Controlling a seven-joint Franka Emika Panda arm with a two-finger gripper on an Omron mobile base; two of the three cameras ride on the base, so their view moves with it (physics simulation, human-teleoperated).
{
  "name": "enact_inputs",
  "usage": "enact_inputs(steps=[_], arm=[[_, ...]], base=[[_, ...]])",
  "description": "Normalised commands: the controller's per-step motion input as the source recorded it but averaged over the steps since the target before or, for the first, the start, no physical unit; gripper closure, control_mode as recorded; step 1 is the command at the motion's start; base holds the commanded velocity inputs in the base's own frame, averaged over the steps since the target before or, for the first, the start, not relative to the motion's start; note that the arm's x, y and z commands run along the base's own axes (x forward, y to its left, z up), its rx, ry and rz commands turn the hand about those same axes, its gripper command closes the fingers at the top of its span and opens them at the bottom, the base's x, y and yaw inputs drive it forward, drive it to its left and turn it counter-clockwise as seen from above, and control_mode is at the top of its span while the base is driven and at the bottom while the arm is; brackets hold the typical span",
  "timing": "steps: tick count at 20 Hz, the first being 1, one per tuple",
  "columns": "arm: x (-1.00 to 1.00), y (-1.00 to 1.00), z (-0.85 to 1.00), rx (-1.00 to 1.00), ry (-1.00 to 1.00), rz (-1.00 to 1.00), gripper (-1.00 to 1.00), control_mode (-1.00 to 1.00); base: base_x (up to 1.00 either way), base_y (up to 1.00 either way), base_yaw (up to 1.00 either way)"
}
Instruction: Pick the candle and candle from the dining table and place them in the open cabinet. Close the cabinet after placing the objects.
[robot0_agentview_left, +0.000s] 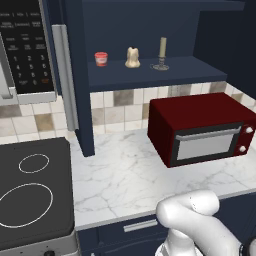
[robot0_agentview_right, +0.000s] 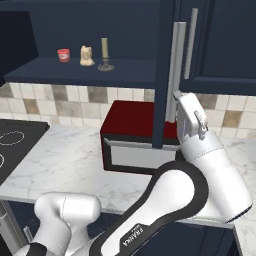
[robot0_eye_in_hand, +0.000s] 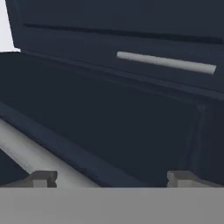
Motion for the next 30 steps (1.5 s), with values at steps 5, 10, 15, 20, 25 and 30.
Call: enact_inputs(steps=[5,10,15,20,25,30], arm=[[0.04,0.14,0.02,-0.01,0.00,0.13,-1.00,-1.00],[0.00,0.56,0.09,-0.12,0.06,0.00,-1.00,-1.00],[0.12,0.80,0.04,-0.13,0.09,-0.03,-1.00,-1.00],[0.38,0.71,0.16,-0.06,0.06,0.00,-1.00,-1.00],[0.70,0.57,0.19,-0.02,0.10,0.00,-1.00,-1.00],[0.79,0.50,0.16,-0.02,0.10,0.00,-1.00,-1.00]], base=[[0.00,0.00,0.00],[0.00,0.00,0.00],[0.00,0.00,0.00],[0.00,0.00,0.00],[0.00,0.00,0.00],[0.00,0.00,0.00]])
